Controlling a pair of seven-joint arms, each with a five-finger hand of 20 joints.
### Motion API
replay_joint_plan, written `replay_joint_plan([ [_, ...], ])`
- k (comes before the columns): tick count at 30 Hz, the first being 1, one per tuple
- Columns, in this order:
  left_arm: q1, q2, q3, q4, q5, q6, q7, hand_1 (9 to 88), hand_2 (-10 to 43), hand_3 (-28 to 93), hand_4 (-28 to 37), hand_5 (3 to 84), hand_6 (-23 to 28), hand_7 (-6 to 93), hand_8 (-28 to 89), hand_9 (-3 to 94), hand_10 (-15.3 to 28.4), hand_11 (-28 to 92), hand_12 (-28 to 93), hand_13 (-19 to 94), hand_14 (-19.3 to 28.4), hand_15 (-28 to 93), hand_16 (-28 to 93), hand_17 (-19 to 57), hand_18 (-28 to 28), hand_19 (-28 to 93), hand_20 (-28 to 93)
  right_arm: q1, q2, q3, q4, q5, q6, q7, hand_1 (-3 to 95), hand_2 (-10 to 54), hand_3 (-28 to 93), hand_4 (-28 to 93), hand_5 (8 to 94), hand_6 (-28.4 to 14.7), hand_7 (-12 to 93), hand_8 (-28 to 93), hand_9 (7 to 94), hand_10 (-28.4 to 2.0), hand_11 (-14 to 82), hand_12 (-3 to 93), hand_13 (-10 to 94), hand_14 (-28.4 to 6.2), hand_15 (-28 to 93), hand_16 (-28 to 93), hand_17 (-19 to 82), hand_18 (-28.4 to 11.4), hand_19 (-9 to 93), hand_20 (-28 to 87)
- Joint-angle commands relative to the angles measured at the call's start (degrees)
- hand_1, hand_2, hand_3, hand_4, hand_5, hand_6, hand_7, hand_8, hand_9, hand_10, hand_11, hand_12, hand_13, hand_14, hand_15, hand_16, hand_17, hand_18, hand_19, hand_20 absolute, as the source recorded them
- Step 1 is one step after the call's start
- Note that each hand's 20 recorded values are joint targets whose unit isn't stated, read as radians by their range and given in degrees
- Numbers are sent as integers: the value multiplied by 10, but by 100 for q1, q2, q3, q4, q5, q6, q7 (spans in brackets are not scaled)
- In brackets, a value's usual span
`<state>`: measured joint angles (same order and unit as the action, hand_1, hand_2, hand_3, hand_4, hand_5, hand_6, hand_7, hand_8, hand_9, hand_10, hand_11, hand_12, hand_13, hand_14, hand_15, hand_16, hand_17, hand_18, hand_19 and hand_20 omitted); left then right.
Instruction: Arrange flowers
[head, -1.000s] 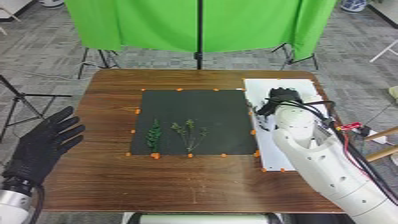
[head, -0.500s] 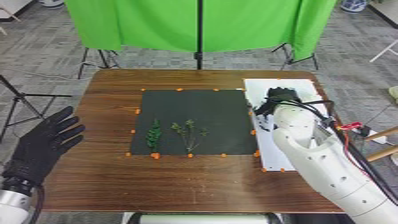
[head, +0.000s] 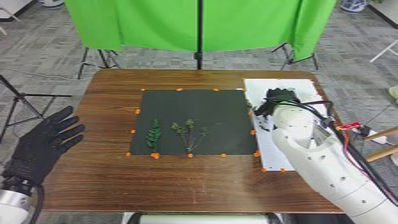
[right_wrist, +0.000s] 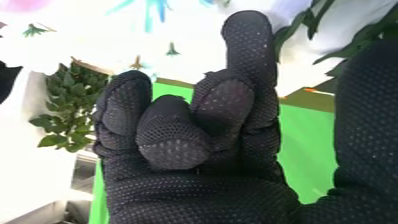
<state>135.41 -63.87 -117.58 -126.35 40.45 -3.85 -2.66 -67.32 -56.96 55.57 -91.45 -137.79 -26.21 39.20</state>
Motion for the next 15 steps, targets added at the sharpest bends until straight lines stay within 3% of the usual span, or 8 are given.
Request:
replay_joint_plan([
  [1,68,-46,12,35,16,-6,-14,252,-28,708,-283,269,28,240,-134,212,108,293,110,151,129,437,-50,-111,190,449,56,-73,-74,-110,81,-247,-87,-105,284,-95,610,-283,750,4,496,-175,858,-90,566,402,783,-89,812,345,365,-208,902,280],
  [12,77,-99,2,25,35,-23,-19,252,-28,708,-283,269,28,241,-135,211,108,293,110,151,129,436,-49,-110,190,449,56,-178,-114,-292,103,-351,-224,-229,266,-95,649,-283,753,5,495,-173,862,-87,564,401,785,-89,811,344,367,-208,903,279],
  [15,67,-102,7,32,35,-15,-20,252,-28,709,-283,269,29,240,-135,211,107,294,110,151,129,436,-49,-111,190,449,56,-225,-141,-209,117,-179,-231,-450,338,-95,661,-282,761,10,496,-179,870,-82,563,395,791,-83,812,338,373,-205,903,276],
])
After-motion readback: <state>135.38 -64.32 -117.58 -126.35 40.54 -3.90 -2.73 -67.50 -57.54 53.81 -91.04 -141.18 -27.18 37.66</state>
